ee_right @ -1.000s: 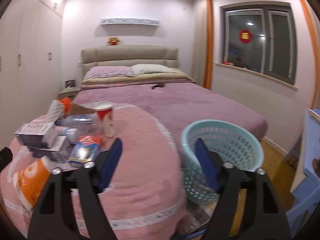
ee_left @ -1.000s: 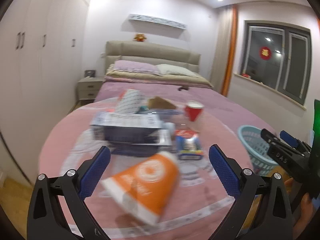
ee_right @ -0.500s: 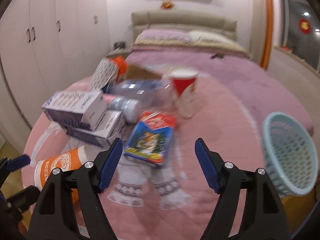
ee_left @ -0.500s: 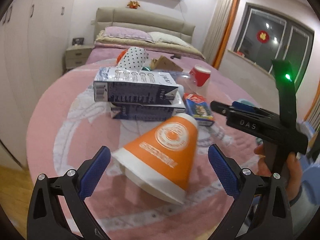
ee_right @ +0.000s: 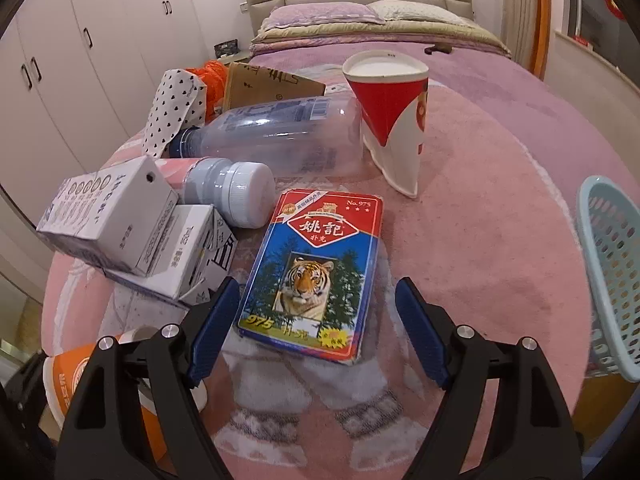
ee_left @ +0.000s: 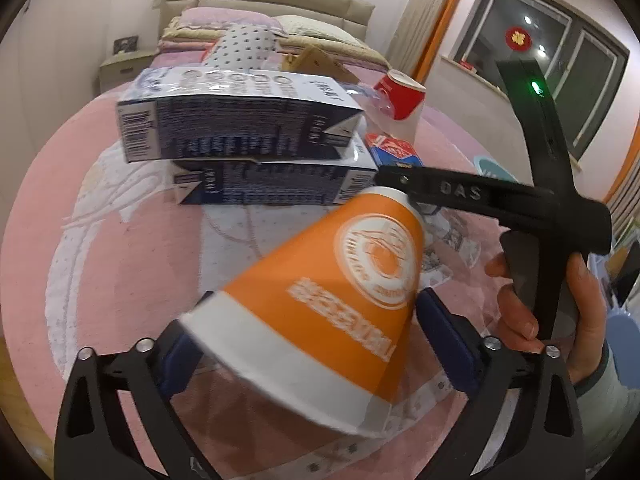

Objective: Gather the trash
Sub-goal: 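Grasp the orange paper cup with the left tool while the right tool grasps the tiger card box, then carry both items over the blue basket and open both tools to drop them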

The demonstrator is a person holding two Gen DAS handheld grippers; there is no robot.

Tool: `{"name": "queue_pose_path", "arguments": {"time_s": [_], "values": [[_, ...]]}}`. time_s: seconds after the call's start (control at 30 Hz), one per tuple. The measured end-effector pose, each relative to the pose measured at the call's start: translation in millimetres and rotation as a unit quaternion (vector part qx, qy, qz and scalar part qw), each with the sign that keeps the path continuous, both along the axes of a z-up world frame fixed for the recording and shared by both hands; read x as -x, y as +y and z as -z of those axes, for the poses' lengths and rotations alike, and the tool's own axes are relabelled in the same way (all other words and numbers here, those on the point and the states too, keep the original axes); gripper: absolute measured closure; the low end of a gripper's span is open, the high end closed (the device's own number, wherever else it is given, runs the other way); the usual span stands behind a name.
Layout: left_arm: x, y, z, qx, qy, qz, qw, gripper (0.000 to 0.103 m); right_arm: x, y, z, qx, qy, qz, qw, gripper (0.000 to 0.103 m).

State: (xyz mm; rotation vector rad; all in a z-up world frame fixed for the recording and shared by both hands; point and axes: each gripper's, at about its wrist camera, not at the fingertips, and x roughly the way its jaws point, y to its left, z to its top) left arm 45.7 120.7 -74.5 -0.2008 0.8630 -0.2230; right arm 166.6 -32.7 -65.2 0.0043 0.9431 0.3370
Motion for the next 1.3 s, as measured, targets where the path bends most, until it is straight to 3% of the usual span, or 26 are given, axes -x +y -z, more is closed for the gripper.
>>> {"name": "queue_pose_path", "arguments": {"time_s": [0.13, 0.3, 0.43, 0.6, 0.77, 1.0, 1.3], "values": [[2, -8, -1, -0.008, -0.001, -0.005, 0.9999, 0.014, -1, -7, -1, -0.006, -0.002, 0.003, 1.0, 0.041], [4, -19, -7, -0.003, -0.012, -0.004, 0.9999, 0.025, 3, -24, -5, -0.015, -0.011, 0.006, 1.0, 0.042], [9, -28, -16, -0.004, -0.03, 0.0, 0.9995, 0.039, 14, -44, -12, -0.028, -0.029, 0.012, 0.999, 0.042], [11, -37, -28, 0.023, -0.052, 0.01, 0.9983, 0.061, 26, -67, -25, -0.045, -0.04, 0.022, 0.998, 0.042], [5, -55, -34, 0.004, -0.056, 0.012, 0.9984, 0.063, 34, -88, -35, -0.06, -0.049, 0.035, 0.996, 0.042], [6, -81, -61, -0.005, -0.096, 0.03, 0.995, 0.064, 42, -127, -55, -0.085, -0.078, 0.064, 0.991, 0.042], [-42, -148, -97, 0.003, -0.136, 0.108, 0.9847, 0.064, 53, -222, -84, -0.086, -0.136, 0.168, 0.973, 0.042]]}}
